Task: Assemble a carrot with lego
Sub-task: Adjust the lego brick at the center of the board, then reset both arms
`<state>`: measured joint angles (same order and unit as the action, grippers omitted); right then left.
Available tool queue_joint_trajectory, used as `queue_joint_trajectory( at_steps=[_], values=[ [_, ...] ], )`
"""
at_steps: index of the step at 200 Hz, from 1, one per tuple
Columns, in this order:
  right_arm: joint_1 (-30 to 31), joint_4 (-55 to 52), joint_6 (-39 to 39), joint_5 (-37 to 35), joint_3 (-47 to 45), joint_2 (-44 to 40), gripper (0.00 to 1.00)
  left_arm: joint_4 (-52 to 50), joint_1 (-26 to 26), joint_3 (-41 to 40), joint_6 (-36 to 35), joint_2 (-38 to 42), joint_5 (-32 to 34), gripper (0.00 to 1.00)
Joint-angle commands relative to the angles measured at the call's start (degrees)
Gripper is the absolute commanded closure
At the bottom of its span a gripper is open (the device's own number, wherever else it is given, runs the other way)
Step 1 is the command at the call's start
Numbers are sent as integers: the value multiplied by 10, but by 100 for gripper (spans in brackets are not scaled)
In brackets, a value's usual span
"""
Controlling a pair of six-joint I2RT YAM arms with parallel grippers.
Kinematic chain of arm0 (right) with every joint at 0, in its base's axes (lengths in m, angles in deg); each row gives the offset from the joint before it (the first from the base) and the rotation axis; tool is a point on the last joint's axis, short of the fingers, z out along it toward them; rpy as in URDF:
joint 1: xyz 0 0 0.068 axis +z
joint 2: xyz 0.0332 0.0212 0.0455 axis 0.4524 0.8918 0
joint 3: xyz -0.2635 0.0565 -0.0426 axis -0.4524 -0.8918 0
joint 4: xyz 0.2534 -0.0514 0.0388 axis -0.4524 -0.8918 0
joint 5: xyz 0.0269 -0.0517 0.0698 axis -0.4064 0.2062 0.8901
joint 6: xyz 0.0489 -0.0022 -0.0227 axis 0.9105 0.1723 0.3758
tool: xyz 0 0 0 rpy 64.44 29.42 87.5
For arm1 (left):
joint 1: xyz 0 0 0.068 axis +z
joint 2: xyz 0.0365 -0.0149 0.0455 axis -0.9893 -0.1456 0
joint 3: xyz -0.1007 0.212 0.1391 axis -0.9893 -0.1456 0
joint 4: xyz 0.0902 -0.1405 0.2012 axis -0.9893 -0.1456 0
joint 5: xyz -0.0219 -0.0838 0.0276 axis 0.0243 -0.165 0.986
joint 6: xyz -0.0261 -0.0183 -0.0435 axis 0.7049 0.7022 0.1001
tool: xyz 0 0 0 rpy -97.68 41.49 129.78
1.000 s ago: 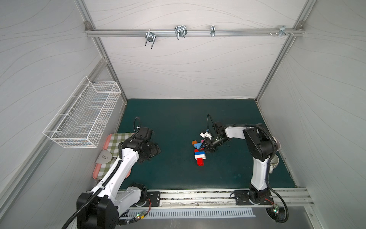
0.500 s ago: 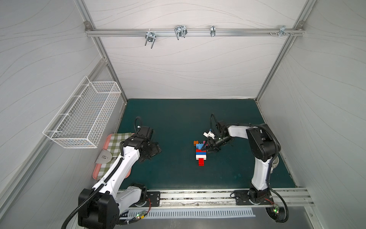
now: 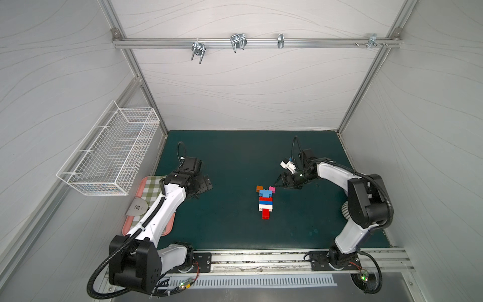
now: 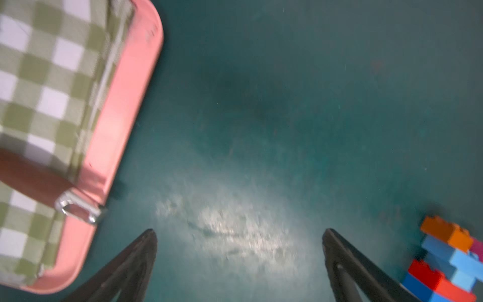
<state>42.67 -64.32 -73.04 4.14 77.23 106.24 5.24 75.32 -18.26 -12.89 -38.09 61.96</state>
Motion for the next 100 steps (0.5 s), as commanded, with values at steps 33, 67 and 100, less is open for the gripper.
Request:
queue_joint_trajectory(
  at_steps=[33,67,100],
  values=[
    [-84,231,-58,-129,-67,-104,1,182,79,-3,-119,-40,63,1],
    [-138,358,-58,-147,-120,-89,1,405,84,-91,-218,-25,85,1],
    [-153,479,-44,-155,-197,-88,1,563,98,-150,-246,-36,43,1]
  ],
)
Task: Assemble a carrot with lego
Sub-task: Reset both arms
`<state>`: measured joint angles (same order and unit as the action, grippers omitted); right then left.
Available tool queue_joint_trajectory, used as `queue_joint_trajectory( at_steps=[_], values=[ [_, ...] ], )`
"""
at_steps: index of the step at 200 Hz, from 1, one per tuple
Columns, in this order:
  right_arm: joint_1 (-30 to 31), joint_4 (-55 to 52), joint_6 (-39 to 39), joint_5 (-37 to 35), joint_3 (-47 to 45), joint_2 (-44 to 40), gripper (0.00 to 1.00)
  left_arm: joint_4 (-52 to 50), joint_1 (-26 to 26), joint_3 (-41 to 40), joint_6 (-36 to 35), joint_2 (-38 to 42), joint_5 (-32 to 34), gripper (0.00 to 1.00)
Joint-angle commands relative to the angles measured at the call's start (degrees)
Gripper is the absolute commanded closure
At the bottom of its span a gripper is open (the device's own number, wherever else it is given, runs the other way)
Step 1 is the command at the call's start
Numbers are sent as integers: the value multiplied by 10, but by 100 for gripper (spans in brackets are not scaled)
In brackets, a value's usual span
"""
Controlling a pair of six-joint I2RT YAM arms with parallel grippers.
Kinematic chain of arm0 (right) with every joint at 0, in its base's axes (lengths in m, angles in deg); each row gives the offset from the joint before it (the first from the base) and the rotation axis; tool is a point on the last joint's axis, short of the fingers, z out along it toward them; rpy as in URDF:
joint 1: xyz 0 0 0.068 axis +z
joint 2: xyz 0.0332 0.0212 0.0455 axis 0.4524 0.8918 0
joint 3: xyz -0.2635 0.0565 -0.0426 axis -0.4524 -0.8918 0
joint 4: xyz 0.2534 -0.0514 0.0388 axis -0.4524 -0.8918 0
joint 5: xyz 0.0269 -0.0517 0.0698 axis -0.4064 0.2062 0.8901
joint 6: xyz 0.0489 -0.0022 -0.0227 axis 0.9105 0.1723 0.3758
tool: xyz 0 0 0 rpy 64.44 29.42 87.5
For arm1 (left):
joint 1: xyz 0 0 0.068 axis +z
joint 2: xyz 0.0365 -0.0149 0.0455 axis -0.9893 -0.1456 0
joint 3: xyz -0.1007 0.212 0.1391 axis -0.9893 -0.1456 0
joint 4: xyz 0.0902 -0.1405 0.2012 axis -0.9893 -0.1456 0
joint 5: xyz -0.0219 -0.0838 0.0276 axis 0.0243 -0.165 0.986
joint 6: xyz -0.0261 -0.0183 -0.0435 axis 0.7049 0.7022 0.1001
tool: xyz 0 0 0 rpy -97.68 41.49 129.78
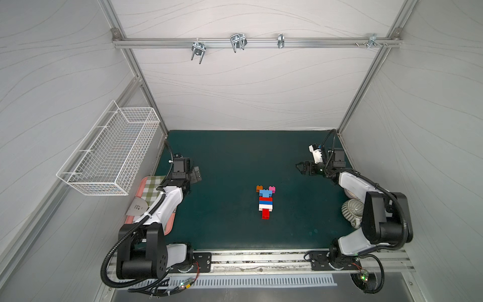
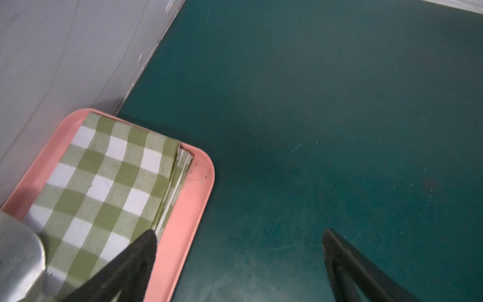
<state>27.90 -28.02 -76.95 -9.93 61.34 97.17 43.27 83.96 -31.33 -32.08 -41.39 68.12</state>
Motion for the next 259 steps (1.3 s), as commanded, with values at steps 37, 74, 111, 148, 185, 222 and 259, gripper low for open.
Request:
queue_joint_trajectory(
  at_steps=[37,74,111,148,185,222,259],
  values=[
    [-7,236,8,-35,-132,-21,1,292,13,-64,-63,-30,-36,1],
    [-7,342,13,-62,-188,-13,1,323,17,-76,-76,-32,-58,1],
    [-4,412,14,-78,-214,12,1,339,18,-85,-68,-27,-103,2],
    [18,425,-10,-103,-223,17,1,349,18,-97,-68,-18,-105,2],
    [24,427,-1,-148,-222,22,1,359,17,-121,-50,-16,-110,2],
    [26,435,-2,-152,-224,23,1,363,17,-110,-42,-34,-115,3],
    [26,429,-3,-150,-223,22,1,388,17,-126,-41,-41,-113,3]
  ],
)
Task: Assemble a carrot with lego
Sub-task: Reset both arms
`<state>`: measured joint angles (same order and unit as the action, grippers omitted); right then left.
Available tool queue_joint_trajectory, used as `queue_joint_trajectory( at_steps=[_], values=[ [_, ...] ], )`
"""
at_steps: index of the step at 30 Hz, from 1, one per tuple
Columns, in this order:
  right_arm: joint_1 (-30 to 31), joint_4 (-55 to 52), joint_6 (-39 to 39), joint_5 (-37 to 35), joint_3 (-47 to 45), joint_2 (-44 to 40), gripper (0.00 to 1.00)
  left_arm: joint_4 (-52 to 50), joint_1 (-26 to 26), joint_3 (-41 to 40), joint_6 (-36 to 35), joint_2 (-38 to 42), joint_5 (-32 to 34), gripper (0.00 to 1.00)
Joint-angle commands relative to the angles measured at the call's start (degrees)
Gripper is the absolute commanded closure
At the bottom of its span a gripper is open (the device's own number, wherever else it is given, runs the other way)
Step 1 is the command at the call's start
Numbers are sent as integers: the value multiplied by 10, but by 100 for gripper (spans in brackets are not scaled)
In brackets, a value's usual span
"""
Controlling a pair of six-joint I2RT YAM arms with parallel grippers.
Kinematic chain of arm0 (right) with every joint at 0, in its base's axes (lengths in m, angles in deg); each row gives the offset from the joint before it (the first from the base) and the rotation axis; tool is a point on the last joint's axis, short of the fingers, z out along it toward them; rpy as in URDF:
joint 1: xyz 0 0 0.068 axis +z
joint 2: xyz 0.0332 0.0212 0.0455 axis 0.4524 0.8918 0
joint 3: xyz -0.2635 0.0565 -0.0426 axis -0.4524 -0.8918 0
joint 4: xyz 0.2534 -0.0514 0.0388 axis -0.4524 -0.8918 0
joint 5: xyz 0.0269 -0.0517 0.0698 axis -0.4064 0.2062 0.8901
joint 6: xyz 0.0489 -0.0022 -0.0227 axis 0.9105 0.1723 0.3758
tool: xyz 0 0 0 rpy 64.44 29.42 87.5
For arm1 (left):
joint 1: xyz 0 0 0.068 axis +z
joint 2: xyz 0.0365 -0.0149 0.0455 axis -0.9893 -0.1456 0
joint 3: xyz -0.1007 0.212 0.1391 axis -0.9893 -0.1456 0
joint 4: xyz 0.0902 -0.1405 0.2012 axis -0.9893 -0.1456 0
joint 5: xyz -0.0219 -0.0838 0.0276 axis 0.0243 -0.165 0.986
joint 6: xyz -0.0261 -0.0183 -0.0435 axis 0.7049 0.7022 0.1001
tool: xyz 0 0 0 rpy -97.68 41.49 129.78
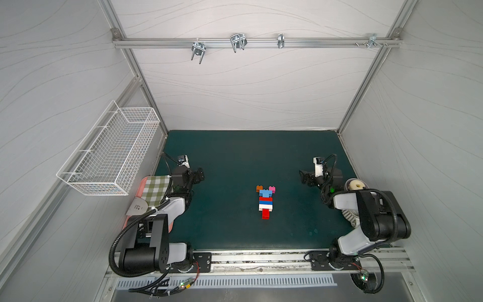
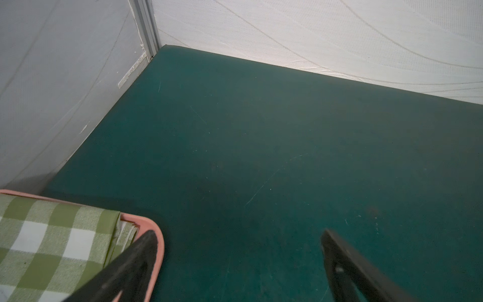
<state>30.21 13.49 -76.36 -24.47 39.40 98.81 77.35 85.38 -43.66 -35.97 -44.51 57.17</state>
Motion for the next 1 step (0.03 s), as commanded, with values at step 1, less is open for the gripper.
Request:
queue_joint_trajectory(
  at_steps=[1],
  values=[
    [3,13,-9,-5,-3,6,1,47,3,-2,-3,-11,-3,3]
  ],
)
